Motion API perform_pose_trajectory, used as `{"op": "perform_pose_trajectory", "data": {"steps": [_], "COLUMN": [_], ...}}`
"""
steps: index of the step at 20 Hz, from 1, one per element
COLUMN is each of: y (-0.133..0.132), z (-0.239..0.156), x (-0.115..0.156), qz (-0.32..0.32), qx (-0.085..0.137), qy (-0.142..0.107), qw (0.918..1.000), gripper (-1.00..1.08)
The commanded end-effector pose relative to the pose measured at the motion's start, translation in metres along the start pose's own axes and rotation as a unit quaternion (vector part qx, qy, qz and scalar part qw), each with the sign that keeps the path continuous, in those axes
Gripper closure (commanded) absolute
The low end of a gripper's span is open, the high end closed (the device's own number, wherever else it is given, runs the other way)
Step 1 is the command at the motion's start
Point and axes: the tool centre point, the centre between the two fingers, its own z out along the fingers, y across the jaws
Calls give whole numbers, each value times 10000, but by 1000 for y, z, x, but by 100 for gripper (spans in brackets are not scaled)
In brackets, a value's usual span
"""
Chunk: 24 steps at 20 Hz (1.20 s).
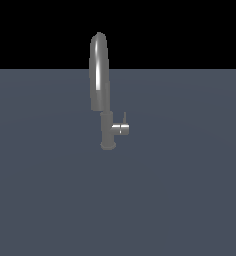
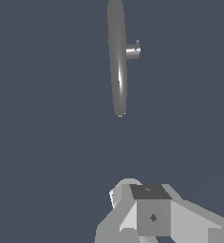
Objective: Turn on the faucet by rotating a designated handle.
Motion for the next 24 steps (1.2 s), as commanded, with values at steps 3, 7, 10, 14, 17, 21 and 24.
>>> {"op": "perform_pose_trajectory", "data": {"steps": [3,7,10,14,17,21,24], "y": [-1,-1,-1,1,3,6,9], "z": [3,8,12,19,25,35,43], "x": [22,46,63,87,105,128,146], "qz": [266,541,752,1037,1253,1543,1762], "qx": [263,539,750,1038,1258,1556,1782], "qy": [-260,-530,-736,-1016,-1229,-1516,-1733], "qw": [9990,9957,9916,9839,9764,9639,9525], "gripper": [108,108,108,108,108,108,108]}}
